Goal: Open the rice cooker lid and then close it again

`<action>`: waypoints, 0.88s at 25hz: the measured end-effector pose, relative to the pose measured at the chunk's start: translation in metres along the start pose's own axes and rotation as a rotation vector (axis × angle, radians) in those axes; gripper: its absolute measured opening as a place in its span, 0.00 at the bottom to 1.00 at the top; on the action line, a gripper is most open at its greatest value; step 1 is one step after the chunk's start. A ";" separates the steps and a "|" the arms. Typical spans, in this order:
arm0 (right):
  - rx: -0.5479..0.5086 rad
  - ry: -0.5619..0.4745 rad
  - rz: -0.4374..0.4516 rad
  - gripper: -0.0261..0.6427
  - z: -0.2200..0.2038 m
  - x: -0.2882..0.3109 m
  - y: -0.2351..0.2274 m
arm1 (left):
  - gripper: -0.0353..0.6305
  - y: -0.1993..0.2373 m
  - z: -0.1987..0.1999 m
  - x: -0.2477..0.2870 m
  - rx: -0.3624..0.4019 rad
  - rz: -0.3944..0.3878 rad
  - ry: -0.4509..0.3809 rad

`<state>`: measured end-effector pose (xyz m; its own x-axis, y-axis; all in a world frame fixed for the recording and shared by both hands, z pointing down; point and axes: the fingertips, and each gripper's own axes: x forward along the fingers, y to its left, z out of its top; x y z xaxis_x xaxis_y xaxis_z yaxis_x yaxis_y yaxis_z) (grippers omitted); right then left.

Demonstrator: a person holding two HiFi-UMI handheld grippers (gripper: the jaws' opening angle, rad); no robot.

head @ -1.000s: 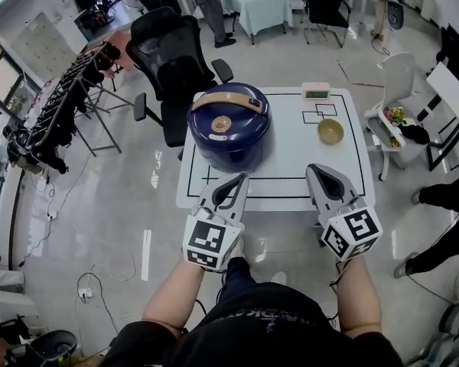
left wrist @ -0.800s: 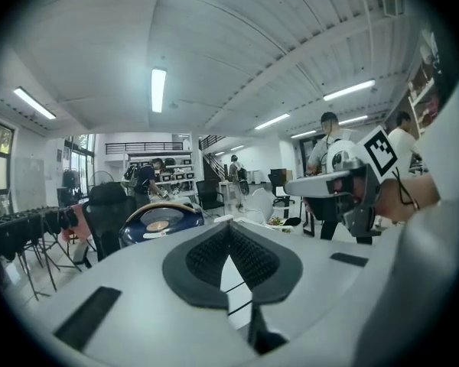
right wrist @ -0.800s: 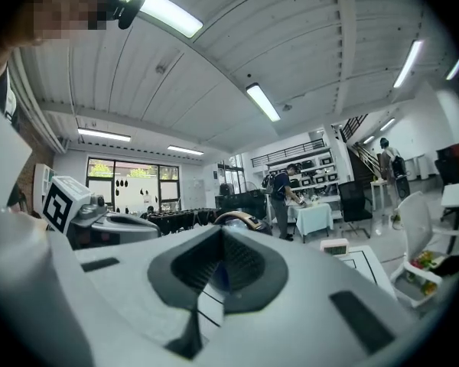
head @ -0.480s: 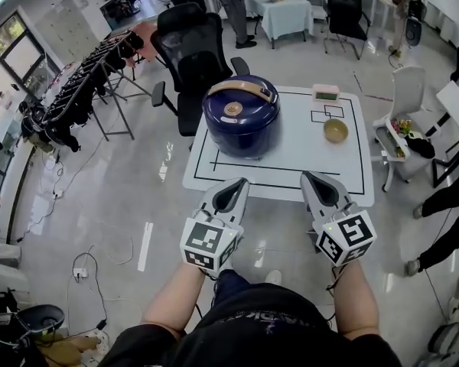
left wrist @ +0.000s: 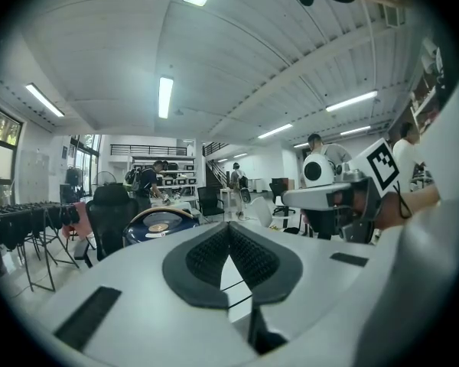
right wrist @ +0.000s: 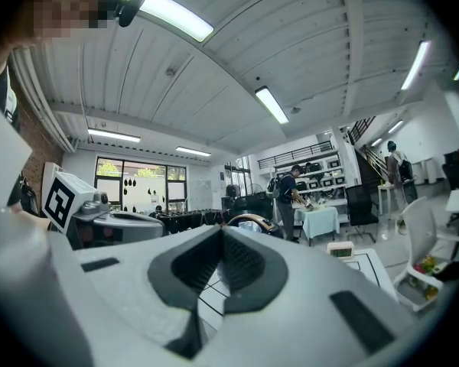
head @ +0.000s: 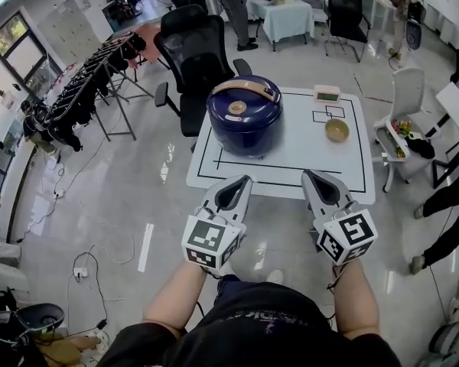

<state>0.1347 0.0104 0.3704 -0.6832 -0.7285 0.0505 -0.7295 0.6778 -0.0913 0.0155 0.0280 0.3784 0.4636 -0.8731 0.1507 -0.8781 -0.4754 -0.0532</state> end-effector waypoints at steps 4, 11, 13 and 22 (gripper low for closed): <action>-0.002 0.007 0.001 0.04 -0.002 -0.002 0.003 | 0.06 -0.001 0.000 -0.004 -0.010 0.007 -0.004; 0.011 0.009 0.002 0.04 -0.007 -0.005 0.006 | 0.06 -0.004 0.002 -0.009 0.014 0.009 -0.010; 0.012 0.009 0.002 0.04 -0.007 -0.007 0.006 | 0.06 -0.005 0.002 -0.010 0.013 0.010 -0.013; 0.005 0.010 -0.009 0.04 -0.009 -0.013 0.004 | 0.06 -0.013 -0.002 -0.008 0.008 -0.004 -0.013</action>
<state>0.1407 0.0236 0.3782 -0.6772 -0.7333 0.0610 -0.7352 0.6710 -0.0963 0.0224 0.0416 0.3797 0.4684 -0.8726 0.1385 -0.8754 -0.4796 -0.0610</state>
